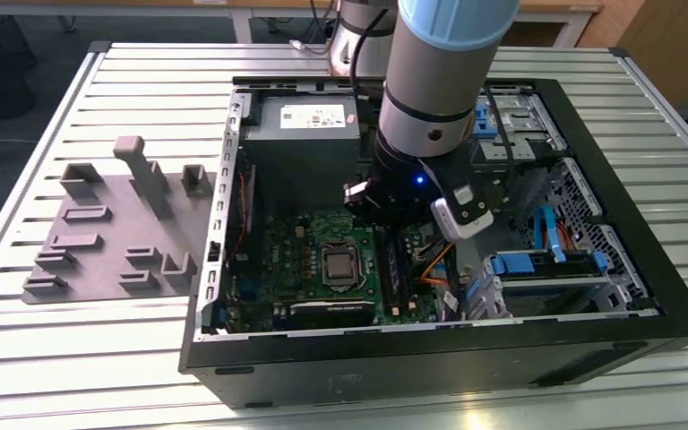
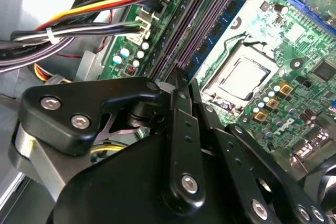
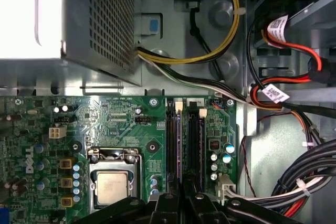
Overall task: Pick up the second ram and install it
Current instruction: 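Insert the second ram into the second slot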
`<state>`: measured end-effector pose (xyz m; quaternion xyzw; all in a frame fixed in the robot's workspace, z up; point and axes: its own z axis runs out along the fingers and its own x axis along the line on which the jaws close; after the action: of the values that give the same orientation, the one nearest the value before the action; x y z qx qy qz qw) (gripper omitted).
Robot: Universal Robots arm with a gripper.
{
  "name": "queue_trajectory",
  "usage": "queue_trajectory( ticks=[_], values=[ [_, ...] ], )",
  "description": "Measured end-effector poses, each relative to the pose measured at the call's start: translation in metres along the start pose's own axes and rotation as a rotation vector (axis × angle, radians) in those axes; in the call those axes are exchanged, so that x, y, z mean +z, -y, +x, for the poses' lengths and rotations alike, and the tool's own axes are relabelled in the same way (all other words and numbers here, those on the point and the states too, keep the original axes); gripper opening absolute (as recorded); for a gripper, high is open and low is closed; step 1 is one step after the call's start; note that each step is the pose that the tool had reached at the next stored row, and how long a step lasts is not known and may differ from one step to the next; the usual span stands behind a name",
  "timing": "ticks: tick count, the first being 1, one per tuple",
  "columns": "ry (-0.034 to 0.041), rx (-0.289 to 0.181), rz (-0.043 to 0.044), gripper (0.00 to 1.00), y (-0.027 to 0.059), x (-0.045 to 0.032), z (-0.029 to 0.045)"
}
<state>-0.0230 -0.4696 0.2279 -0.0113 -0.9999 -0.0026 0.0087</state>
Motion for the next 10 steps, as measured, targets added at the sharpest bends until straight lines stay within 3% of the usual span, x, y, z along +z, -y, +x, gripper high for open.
queue_trajectory(
  ticks=[10],
  values=[
    [-0.0001,0.001,-0.0003,0.14,0.0040,0.0045,-0.0002]
  ],
)
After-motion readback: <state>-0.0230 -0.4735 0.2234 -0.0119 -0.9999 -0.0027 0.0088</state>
